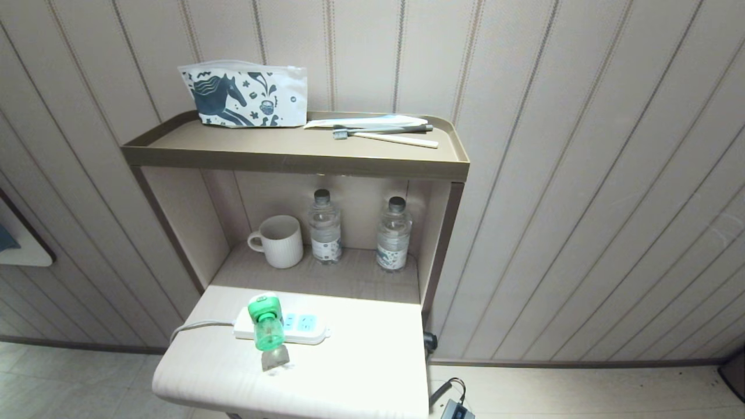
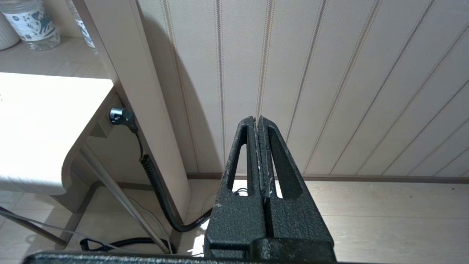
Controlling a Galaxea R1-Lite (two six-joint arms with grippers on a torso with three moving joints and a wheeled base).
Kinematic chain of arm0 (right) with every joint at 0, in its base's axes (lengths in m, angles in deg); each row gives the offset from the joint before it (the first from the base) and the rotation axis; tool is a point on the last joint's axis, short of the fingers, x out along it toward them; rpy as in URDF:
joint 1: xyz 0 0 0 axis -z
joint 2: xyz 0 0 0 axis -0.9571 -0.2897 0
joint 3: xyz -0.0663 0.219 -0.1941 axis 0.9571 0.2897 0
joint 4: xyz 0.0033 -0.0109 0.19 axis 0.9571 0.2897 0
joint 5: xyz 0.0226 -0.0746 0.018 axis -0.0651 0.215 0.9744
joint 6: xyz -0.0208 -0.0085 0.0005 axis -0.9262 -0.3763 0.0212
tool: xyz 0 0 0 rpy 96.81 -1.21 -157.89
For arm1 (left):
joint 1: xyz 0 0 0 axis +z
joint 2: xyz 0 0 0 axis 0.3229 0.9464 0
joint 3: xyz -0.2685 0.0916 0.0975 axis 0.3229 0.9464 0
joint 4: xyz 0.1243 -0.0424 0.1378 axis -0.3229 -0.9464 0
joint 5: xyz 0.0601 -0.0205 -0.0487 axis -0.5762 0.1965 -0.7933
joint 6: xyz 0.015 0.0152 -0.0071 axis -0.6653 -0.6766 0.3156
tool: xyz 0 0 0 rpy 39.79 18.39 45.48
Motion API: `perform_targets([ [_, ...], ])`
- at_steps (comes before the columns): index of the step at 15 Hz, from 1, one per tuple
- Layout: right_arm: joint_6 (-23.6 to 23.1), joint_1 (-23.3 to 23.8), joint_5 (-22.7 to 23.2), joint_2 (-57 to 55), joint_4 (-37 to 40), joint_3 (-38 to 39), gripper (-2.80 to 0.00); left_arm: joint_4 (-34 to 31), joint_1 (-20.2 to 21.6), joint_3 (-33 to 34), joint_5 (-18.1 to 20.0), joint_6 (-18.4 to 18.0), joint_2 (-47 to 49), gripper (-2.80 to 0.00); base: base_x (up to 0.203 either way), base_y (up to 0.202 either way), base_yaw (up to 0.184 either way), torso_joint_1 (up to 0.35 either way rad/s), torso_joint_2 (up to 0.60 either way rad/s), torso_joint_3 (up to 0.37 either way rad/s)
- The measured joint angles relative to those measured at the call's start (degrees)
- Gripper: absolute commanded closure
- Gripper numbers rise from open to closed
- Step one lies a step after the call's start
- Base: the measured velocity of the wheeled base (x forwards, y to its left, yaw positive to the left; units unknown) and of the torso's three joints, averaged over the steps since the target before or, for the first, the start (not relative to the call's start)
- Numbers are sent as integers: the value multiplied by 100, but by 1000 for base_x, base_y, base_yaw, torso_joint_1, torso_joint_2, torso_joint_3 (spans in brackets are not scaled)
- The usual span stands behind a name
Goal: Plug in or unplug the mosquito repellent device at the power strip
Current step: Hold the socket with your right hand and unplug it with your left hand
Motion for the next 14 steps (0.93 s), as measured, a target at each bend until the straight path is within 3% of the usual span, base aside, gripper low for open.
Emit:
perform_targets([
  [3, -35, 0, 1, 0, 120, -37, 0, -11, 0, -13, -6, -34, 0, 0, 0, 0, 0, 0, 0, 0],
  [5, -37, 0, 4, 0, 168, -49, 0, -121, 0, -477, -6, -72, 76, 0, 0, 0, 0, 0, 0, 0],
  [10, -38, 0, 6, 0, 185, -62, 0, -882, 0, -3565, 13, 20, 1762, 0, 0, 0, 0, 0, 0, 0],
  [12, -39, 0, 6, 0, 185, -62, 0, -1630, -38, -5101, 71, 216, 3030, 0, 0, 0, 0, 0, 0, 0],
  [14, -39, 0, 6, 0, 190, -62, 0, -2778, -275, -6792, 126, 622, 4299, 0, 0, 0, 0, 0, 0, 0],
])
